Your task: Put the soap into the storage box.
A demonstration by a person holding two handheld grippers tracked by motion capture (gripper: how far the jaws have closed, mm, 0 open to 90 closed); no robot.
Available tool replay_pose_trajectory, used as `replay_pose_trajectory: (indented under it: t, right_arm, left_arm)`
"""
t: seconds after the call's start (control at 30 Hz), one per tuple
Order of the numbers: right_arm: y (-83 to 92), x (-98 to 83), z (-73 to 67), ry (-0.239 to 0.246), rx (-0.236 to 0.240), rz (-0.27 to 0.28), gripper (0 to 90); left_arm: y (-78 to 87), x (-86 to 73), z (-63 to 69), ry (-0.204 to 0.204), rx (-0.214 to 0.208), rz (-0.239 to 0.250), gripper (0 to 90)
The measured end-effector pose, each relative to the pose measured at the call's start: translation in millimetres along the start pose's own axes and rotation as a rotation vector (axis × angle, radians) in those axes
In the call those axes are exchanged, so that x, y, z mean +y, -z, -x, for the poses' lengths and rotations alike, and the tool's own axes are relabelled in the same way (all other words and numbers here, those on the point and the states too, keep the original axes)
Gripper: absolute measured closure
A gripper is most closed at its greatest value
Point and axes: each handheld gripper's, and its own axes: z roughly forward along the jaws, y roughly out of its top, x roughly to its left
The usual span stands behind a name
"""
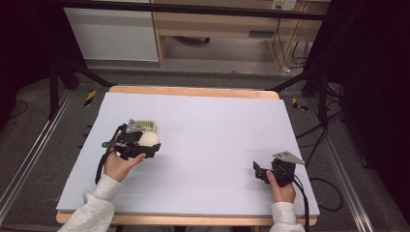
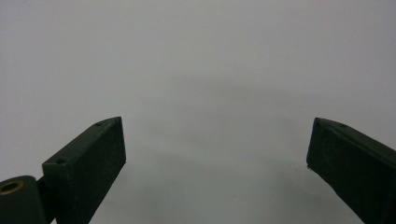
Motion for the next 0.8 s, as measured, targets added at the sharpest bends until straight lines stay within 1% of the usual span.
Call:
replay_pose_trajectory:
  t: [0.27,0.53,0.6,0.73,0.8]
  right_arm:
    - [0.1,-0.1,-0.1,-0.002,0.0,0.001,4.9]
    - [0.3,0.0,0.0,-0.001,0.0,0.001,4.9]
    - [0.1,0.0,0.0,-0.001,-0.001,0.002,4.9]
    - [0.2,-0.1,-0.1,-0.003,-0.001,0.002,4.9]
    - [0.2,-0.1,-0.1,-0.003,-0.001,0.002,4.9]
  left_arm:
    - [-1.7,0.2,-7.1,0.011,0.013,-0.005,23.9]
    - [-5.9,-1.0,-15.5,0.031,0.032,-0.015,23.9]
    - [-7.2,-0.7,-19.4,0.031,0.039,-0.026,23.9]
    - [-9.9,-0.1,-22.9,0.045,0.046,-0.02,23.9]
    - [-11.6,0.1,-24.5,0.045,0.048,-0.025,23.9]
